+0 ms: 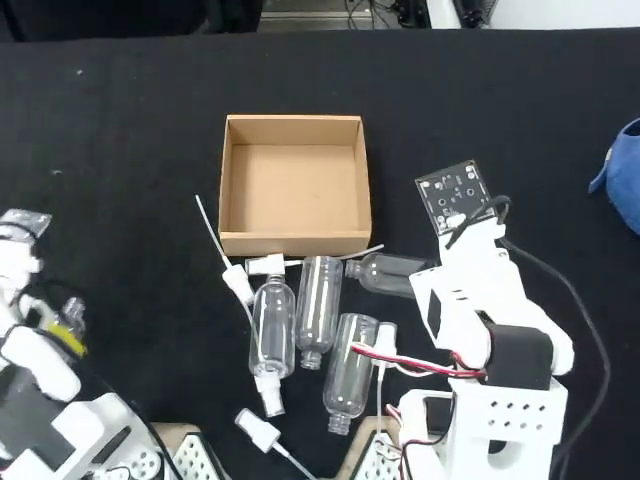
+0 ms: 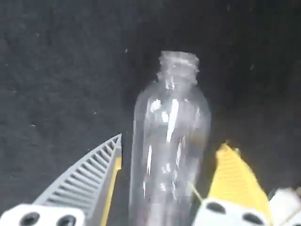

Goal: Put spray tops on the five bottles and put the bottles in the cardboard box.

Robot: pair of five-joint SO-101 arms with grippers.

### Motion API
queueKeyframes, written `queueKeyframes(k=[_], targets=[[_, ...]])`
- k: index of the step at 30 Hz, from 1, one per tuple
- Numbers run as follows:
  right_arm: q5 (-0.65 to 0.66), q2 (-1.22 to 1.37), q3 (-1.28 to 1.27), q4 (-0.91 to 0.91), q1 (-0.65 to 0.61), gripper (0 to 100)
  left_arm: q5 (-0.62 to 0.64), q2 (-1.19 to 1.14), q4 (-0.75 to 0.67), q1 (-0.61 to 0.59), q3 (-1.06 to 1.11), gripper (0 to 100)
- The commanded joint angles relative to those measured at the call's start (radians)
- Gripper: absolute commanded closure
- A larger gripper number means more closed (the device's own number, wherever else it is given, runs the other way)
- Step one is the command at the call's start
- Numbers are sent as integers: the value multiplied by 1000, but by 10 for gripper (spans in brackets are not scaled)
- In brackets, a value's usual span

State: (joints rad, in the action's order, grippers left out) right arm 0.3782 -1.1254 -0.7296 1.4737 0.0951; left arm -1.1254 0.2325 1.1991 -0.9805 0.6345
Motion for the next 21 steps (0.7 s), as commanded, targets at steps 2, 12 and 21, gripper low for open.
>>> queueKeyframes(k=[2,12,21], targets=[[8,-2,5,-25,-12,983,-245,3,18,-97,-47,795],[5,-2,4,-23,-17,983,-325,3,-44,-151,53,795],[6,-2,4,-15,-17,983,-150,26,-74,10,51,795]])
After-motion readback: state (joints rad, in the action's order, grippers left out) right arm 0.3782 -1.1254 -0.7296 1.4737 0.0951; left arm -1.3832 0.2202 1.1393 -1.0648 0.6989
